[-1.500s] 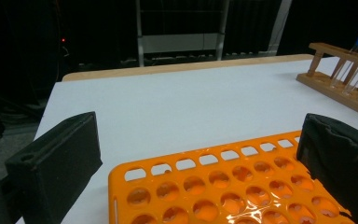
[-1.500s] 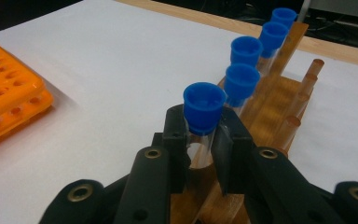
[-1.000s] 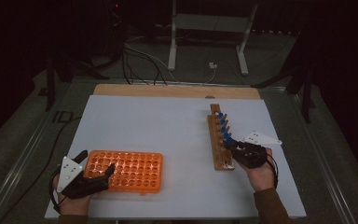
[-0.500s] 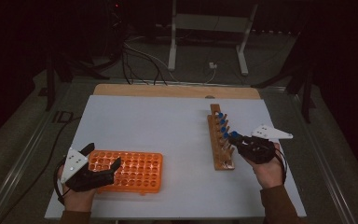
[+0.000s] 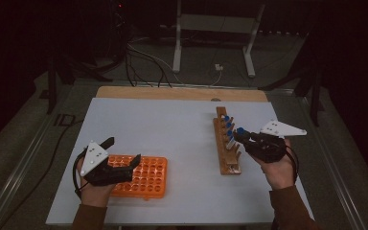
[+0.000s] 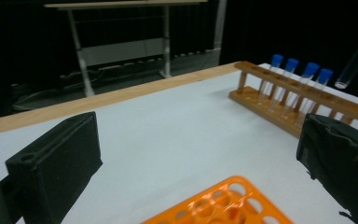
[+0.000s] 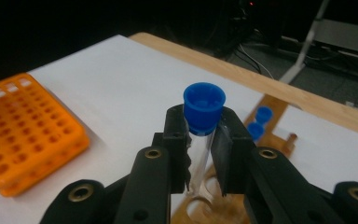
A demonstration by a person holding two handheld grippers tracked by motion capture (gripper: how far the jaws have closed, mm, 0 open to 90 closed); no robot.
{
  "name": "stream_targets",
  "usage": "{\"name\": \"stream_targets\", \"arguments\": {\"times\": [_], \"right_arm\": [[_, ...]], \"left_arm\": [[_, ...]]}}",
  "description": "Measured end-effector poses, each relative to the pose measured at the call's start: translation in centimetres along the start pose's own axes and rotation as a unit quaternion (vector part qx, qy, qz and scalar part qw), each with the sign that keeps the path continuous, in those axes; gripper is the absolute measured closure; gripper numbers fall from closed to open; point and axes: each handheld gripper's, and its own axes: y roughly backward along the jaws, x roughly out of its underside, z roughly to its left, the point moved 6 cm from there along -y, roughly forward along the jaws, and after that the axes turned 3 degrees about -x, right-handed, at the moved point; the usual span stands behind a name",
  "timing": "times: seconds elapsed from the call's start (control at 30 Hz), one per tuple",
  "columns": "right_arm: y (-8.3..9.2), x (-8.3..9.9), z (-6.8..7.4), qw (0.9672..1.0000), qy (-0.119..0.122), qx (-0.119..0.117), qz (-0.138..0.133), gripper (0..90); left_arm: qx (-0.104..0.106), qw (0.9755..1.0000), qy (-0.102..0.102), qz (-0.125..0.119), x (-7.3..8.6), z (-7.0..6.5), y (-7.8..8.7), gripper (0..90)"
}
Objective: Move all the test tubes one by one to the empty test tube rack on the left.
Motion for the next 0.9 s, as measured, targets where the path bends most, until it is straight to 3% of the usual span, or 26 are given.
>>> {"name": "stream_targets", "arguments": {"times": [0.2, 0.4, 0.9], "right_arm": [[-1.0, -0.7, 1.1, 0.9998, 0.002, -0.018, -0.001, 77.2], [-2.2, -0.9, 2.3, 0.9992, 0.003, -0.040, 0.001, 77.3], [-4.8, -2.1, 5.6, 0.9962, 0.010, -0.086, 0.011, 77.2]], "left_arm": [[0.025, 0.9996, -0.012, 0.004, -0.7, -1.8, -1.7, 0.4], [0.049, 0.9987, -0.010, 0.006, -1.0, -3.4, -3.5, 0.3], [0.082, 0.9957, -0.038, 0.021, -1.5, -6.9, -6.1, 3.5]]}}
